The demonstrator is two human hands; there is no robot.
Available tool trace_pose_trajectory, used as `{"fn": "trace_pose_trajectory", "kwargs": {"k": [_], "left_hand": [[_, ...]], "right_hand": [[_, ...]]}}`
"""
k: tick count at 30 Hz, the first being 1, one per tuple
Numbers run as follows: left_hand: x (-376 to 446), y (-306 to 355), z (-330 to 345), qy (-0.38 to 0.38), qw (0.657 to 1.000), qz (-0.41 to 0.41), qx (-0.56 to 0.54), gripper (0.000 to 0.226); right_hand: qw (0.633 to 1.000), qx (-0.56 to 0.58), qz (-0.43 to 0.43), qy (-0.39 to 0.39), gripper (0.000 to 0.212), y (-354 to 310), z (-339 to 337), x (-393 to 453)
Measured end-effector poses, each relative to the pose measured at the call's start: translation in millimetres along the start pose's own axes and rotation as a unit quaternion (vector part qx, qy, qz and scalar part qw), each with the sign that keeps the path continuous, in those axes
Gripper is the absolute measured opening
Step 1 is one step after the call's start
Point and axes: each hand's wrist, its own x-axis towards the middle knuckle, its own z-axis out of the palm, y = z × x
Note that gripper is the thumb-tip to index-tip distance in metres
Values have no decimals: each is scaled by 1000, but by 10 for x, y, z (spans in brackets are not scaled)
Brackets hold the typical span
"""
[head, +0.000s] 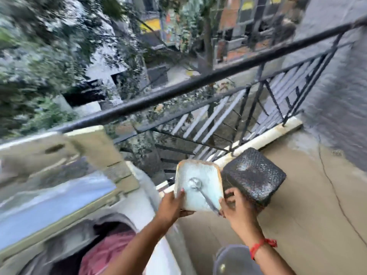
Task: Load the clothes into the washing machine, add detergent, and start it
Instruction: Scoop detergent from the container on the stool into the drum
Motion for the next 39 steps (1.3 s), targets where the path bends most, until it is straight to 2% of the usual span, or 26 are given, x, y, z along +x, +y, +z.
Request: {"fn": "trace_pose_trajectory", "kwargs": {"k": [2,3,5,8,11,15,17,19,21,24,27,30,32,36,39], "left_hand": [[-411,-55,-397,16,999,21,-24,33],[-617,-90,-598,30,998,26,-40,30],[-966,-240,-1003,65,995,33,-67,29],[-1348,-471,-1482,104,991,48,-74,41],[-1674,-711,-1886,166,980,56,-97,44],[-1986,-946,-2199,191,972,67,-120,42],[-2083,-1028,-2304,206,970,76,-108,41],[-2175,-1088,-2405,244,961,82,-104,39],[-2240,-1163,-2520,285,951,82,-91,40],[-2264,-1314,-2705,335,937,73,-64,50],[-2316,-1343,-2821,370,926,71,-18,45],[-2452,-1259,-2858,373,923,99,9,41],[-2486,-1264,-2894,380,918,114,25,42],[-2442,-1339,-2962,403,908,114,26,56],[-2445,-1359,-2989,405,906,117,25,55]], "right_hand": [[990,-54,-109,68,27,-474,149,-394],[982,-64,-162,70,29,-731,234,-600],[971,-81,-222,12,29,-1104,462,-967],[936,-196,-288,-43,36,-1378,840,-1308],[895,-289,-327,-93,34,-1600,1152,-1580],[852,-346,-357,-163,31,-1830,1528,-1831],[840,-352,-378,-167,20,-1904,1704,-1922],[811,-394,-400,-164,7,-1946,1894,-2033],[789,-423,-418,-154,20,-1975,2041,-2120],[780,-397,-472,-107,28,-2085,2118,-2084],[789,-330,-509,-98,13,-2228,2099,-1917],[793,-282,-532,-98,17,-2336,2063,-1808],[781,-281,-550,-87,18,-2373,2057,-1796],[753,-277,-579,-144,35,-2265,2089,-1918],[757,-269,-573,-160,31,-2209,2035,-2012]]}}
